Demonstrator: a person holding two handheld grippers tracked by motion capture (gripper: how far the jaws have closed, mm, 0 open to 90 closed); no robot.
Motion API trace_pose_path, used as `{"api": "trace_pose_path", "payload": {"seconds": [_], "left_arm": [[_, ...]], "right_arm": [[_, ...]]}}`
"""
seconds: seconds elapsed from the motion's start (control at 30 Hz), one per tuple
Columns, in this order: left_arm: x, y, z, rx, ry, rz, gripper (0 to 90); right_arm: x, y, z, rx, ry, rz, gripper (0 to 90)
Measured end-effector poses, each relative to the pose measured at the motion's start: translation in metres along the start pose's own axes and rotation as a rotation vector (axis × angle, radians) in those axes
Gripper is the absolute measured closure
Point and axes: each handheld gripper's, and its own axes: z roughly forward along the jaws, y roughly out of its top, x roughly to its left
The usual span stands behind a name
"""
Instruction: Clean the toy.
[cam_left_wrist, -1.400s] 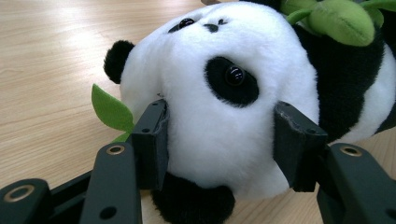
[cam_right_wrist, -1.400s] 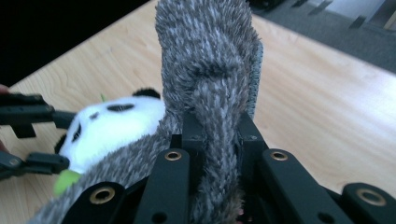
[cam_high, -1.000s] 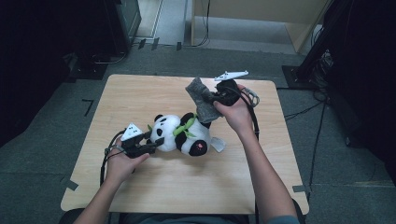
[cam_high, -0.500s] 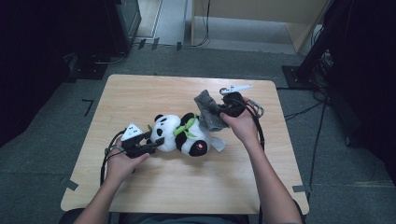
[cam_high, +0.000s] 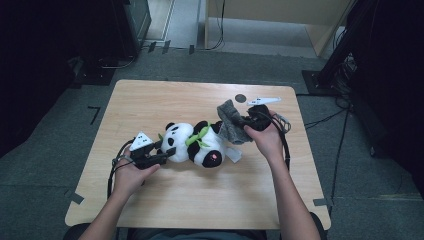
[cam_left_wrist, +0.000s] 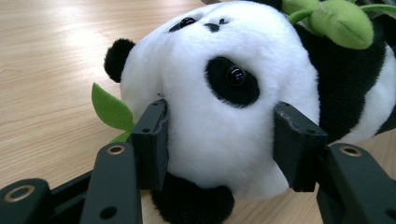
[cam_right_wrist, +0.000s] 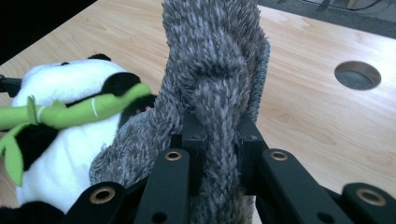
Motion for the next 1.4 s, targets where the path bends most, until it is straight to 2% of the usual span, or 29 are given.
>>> {"api": "trace_pose_path", "payload": {"seconds": [0.2,0.37,0.5,0.7,0.87,0.97,1.07,1.23,1.4], "left_arm": [[0.001,0.000,0.000,0.003,-0.003,-0.001,43.8],[0.001,0.001,0.000,0.004,-0.004,-0.004,43.8],[0.001,0.001,0.001,0.004,-0.003,-0.006,43.9],[0.000,0.002,0.002,0.005,-0.002,-0.004,44.0],[0.000,0.002,0.002,0.006,-0.003,-0.001,44.0],[-0.001,0.002,0.001,0.008,-0.002,0.002,44.1],[0.000,0.002,0.002,0.006,-0.002,0.002,44.2],[-0.001,0.002,0.002,0.005,-0.004,-0.004,44.2],[-0.001,0.002,0.002,0.004,-0.003,-0.004,44.3]], "right_arm": [[-0.012,-0.005,-0.006,0.010,-0.027,0.019,79.7],[-0.021,-0.005,-0.019,-0.021,-0.039,0.036,79.7],[-0.013,0.001,-0.024,-0.051,-0.018,0.021,79.7],[0.015,0.016,-0.023,-0.085,0.021,-0.050,79.7],[0.033,0.020,-0.010,-0.063,0.043,-0.096,79.7],[0.036,0.014,0.006,-0.024,0.057,-0.096,79.6],[0.036,0.010,0.012,-0.005,0.057,-0.096,79.6],[0.032,0.007,0.012,-0.013,0.060,-0.081,79.5],[0.022,0.003,0.010,-0.019,0.058,-0.041,79.5]]}}
